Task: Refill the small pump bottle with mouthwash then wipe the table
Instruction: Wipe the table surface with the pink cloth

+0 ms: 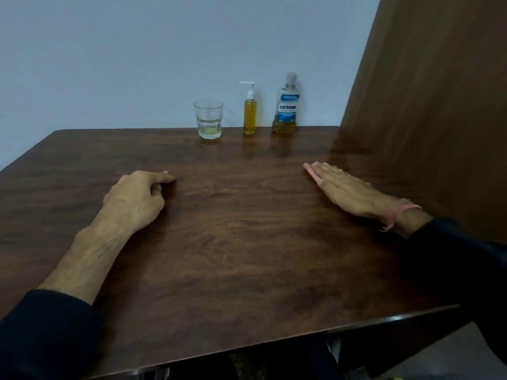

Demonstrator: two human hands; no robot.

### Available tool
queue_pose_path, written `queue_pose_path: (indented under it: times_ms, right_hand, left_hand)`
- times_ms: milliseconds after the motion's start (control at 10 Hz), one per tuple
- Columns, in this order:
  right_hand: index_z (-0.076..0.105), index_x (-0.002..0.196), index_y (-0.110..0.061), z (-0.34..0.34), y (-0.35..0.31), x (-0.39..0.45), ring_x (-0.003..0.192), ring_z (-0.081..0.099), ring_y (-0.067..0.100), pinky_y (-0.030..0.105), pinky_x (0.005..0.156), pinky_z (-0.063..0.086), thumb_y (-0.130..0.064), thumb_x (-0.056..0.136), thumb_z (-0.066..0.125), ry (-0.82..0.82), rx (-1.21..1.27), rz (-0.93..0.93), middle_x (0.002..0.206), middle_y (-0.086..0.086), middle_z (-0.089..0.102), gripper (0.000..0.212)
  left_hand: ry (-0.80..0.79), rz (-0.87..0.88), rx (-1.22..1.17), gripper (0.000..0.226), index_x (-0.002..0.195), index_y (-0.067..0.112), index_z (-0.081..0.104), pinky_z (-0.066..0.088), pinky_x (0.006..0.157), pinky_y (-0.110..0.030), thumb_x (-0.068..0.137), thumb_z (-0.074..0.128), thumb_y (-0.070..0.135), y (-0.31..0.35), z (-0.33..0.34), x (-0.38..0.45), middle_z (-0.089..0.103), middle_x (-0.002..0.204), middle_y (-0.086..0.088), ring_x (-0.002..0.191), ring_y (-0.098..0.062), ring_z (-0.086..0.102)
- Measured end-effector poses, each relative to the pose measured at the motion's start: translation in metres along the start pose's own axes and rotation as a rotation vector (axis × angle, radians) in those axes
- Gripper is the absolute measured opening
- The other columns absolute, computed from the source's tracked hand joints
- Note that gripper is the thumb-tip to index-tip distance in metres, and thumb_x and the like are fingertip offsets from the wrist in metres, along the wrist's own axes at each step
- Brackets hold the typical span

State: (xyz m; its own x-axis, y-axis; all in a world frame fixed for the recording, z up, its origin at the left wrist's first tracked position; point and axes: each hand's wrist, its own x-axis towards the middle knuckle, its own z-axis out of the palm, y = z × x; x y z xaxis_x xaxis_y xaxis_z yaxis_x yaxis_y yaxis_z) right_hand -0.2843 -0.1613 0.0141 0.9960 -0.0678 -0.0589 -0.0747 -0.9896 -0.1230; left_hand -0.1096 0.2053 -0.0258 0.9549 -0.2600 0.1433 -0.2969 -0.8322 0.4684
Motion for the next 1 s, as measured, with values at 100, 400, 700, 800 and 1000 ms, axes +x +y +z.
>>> queue_pose_path:
  times_ms: [100,400,700,800,1000]
  right_hand:
    - [-0.001,0.175,-0.014,0.0,-0.023,-0.004,0.172,-0.004,0.022,0.031,0.136,-0.002,-0.026,0.122,0.018,-0.043,-0.019,0.114,0.185,0.008,-0.003,0.057]
    - [-0.007,0.175,-0.03,0.069,-0.038,-0.131,0.168,-0.013,0.002,0.027,0.137,-0.005,-0.036,0.12,0.023,0.079,-0.045,-0.321,0.185,-0.01,-0.006,0.063]
    - [-0.002,0.176,-0.024,0.048,-0.03,-0.085,0.169,-0.011,0.008,0.028,0.136,-0.009,-0.034,0.12,0.023,0.02,0.009,0.095,0.185,-0.004,-0.006,0.062]
    - [0.004,0.177,-0.022,0.074,-0.085,-0.096,0.17,-0.008,0.009,0.031,0.137,-0.006,-0.037,0.118,0.025,0.13,-0.039,-0.064,0.185,-0.004,0.001,0.064]
    - [0.008,0.176,-0.032,0.078,-0.065,-0.142,0.168,-0.007,-0.003,0.025,0.137,-0.002,-0.043,0.114,0.014,0.144,-0.04,-0.265,0.184,-0.014,0.004,0.063]
  left_hand:
    - [0.006,0.003,0.029,0.05,0.153,0.039,0.072,0.053,0.121,-0.053,0.117,0.053,0.011,-0.001,-0.001,0.002,0.061,0.169,0.009,0.147,-0.036,0.062]
    - [0.013,0.003,0.096,0.046,0.152,0.04,0.073,0.058,0.11,-0.053,0.116,0.057,0.016,0.001,0.001,-0.002,0.062,0.167,-0.006,0.129,-0.044,0.069]
    - [0.012,-0.021,0.087,0.045,0.152,0.036,0.073,0.058,0.112,-0.054,0.118,0.052,0.016,0.008,-0.001,-0.009,0.063,0.166,-0.01,0.131,-0.045,0.069]
    - [-0.007,-0.033,0.082,0.045,0.154,0.038,0.071,0.054,0.118,-0.053,0.119,0.052,0.017,0.009,-0.001,-0.008,0.06,0.169,-0.009,0.144,-0.041,0.062]
    - [0.012,-0.029,0.059,0.045,0.153,0.039,0.072,0.049,0.126,-0.053,0.118,0.053,0.017,0.008,0.001,-0.009,0.06,0.169,-0.005,0.152,-0.04,0.057]
